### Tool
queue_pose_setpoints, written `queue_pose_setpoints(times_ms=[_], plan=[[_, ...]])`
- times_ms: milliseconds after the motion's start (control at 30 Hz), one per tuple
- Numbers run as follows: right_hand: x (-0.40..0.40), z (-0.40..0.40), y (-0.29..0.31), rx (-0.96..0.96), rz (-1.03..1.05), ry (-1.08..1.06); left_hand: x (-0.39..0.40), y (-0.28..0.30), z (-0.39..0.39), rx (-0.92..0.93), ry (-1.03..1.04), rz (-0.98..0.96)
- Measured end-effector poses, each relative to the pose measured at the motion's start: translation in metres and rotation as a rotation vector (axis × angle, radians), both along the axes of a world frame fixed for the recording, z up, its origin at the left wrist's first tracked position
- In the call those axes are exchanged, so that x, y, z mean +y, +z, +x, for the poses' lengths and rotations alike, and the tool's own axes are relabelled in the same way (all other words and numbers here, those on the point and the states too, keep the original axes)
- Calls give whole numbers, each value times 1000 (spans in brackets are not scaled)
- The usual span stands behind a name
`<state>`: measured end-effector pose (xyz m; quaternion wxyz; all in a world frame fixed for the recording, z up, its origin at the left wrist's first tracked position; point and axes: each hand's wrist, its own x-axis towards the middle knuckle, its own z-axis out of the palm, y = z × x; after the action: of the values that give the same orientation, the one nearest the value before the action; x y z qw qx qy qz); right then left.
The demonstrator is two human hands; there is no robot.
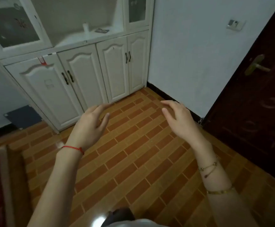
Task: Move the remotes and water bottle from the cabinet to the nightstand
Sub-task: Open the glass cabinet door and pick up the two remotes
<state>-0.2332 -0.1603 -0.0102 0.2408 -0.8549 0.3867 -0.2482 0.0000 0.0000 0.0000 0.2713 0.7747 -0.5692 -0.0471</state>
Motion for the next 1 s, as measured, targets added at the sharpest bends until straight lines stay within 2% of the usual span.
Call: queue_pose_setpoints(times_ms=[567, 733, 1000], plan=[[-81, 45, -59, 59, 152, -40, -86, -52, 46, 70, 38, 73], [-139, 85, -63, 69, 169, -42, -144, -57, 85, 70, 29, 108], [-255, 164, -37, 65, 140, -67, -259, -40, 162, 31, 18, 96]])
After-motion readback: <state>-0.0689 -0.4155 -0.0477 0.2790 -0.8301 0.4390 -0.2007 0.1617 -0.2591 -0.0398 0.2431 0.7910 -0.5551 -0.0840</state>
